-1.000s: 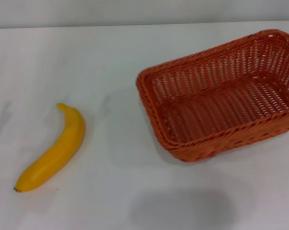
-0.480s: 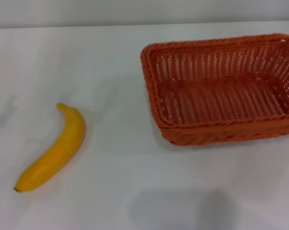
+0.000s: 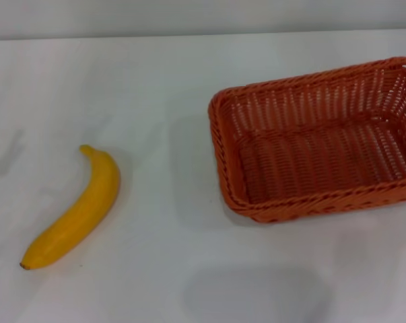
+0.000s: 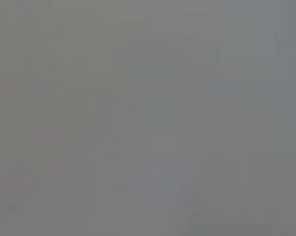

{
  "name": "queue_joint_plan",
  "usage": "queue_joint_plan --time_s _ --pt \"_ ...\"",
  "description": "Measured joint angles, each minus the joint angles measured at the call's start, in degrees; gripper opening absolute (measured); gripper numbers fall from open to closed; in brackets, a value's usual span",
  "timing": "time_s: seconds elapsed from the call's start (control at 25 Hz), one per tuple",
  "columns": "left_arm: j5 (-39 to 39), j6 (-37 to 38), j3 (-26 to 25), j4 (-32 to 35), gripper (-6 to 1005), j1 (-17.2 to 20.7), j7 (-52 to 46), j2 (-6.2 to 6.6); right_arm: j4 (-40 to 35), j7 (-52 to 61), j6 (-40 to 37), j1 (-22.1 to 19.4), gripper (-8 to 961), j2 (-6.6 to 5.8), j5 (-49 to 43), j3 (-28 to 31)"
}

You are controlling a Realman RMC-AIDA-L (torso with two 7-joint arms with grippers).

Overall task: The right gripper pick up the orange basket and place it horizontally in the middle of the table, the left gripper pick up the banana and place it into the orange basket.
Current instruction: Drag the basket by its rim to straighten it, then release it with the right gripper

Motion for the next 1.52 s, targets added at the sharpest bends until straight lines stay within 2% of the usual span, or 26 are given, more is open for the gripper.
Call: queue_joint_plan --time_s 0.4,0.6,0.88,1.08,1.28,1.52 --pt "0.1 0.0 -0.2 0.0 829 0.6 0.1 -0.04 -0.8 1.1 -3.9 -3.4 211 -0.04 6.1 -5.0" --pt "0.1 0.0 -0.3 0.0 827 0.8 0.2 -0.1 1.8 1.2 -4.2 -3.1 221 -0.15 7.0 -7.0" --pt "0.1 -0.2 -0.2 0.1 825 1.0 0.2 -0.2 4.6 0.5 -4.3 -2.7 235 -0.3 8.3 -6.8" --pt "0.0 -0.4 0.0 0.2 823 1.1 0.2 -0.29 8.4 -0.9 -4.3 -2.1 316 -0.78 9.2 -5.0" --pt "0.1 -0.5 0.0 0.1 821 1.3 0.1 -0.33 11.9 -2.8 -3.7 -1.2 443 -1.66 9.5 -3.6" --pt "0.0 -0.7 0.1 0.1 819 1.1 0.2 -0.34 11.8 -3.9 -3.6 -0.9 669 -2.77 9.7 -2.7"
